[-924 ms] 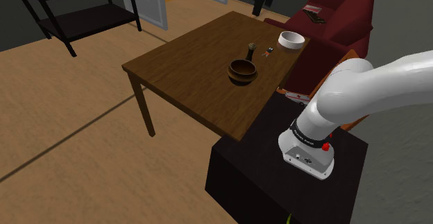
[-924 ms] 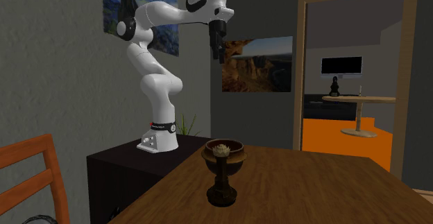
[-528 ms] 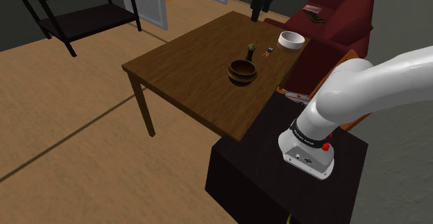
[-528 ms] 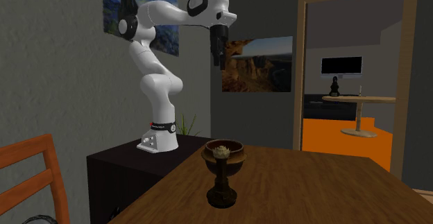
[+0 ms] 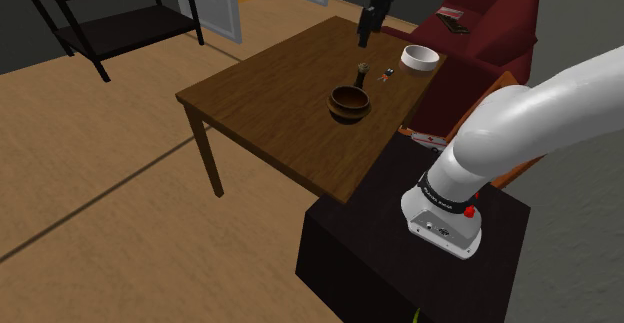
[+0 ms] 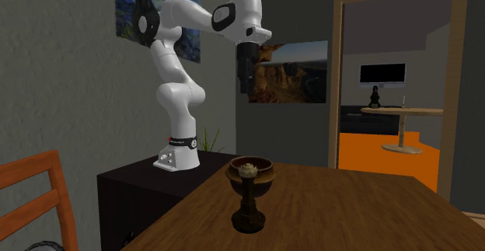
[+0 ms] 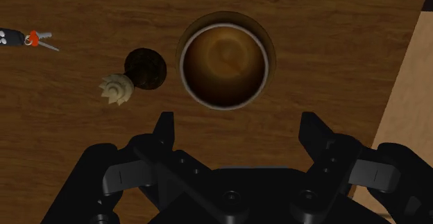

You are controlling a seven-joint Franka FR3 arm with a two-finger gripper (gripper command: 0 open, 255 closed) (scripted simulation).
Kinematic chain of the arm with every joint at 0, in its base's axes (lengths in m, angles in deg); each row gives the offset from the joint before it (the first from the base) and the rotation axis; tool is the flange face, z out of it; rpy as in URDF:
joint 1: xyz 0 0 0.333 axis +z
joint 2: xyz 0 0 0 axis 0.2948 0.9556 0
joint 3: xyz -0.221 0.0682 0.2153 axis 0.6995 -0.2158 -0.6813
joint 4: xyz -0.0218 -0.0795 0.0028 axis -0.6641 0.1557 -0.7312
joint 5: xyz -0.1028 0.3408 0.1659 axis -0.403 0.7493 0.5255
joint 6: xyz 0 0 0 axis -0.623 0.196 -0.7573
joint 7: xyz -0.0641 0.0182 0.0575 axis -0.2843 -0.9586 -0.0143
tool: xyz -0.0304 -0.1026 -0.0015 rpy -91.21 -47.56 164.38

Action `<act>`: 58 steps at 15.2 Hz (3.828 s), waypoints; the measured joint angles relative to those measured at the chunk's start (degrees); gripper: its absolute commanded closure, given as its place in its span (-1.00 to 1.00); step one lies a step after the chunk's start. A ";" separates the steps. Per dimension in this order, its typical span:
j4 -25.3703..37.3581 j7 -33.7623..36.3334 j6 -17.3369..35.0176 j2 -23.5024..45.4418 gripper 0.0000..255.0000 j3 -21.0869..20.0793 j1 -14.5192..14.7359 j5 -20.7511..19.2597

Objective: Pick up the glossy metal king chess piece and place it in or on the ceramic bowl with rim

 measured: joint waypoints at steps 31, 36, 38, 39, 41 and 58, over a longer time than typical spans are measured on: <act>9.71 -14.80 29.22 38.82 -1.00 10.92 -5.44 -0.89; 9.79 -14.80 29.19 38.73 1.00 10.90 -5.43 -0.88; 9.75 -14.79 29.22 38.71 1.00 10.92 -5.43 -0.89; 9.71 -14.77 29.26 38.70 1.00 10.92 -5.43 -0.91; 9.71 -14.80 29.26 38.69 1.00 10.93 -5.44 -0.91; 13.37 -15.20 17.80 30.77 1.00 10.82 -4.80 -2.37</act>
